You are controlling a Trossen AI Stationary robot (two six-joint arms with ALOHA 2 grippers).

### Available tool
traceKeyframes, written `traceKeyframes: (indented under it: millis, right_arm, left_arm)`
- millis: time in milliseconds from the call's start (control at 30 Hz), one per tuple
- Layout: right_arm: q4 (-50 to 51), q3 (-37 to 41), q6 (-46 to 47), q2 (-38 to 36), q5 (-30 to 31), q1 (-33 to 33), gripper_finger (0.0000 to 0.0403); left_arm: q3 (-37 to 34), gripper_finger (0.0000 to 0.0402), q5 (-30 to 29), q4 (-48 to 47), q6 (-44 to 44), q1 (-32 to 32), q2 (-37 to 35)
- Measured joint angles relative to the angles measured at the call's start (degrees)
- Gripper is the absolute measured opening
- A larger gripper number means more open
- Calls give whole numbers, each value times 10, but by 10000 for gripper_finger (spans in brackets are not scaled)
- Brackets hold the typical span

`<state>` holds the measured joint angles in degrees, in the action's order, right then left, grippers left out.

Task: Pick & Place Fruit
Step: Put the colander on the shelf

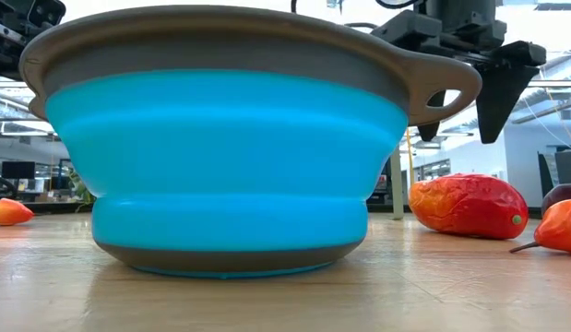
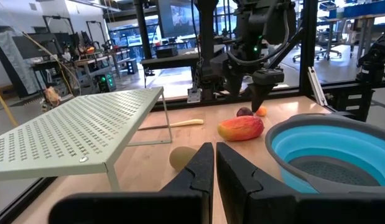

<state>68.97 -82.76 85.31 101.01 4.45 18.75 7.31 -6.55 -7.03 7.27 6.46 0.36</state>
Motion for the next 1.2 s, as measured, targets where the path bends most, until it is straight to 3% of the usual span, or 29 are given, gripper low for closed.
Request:
traceKeyframes:
  millis: [567,1200]
  right_arm:
    - [-69,62,10,5,-2,1,394]
    - [-212,159,15,5,-17,1,394]
  left_arm:
    - [0,21,0,0,0,0,0]
    - [0,21,0,0,0,0,0]
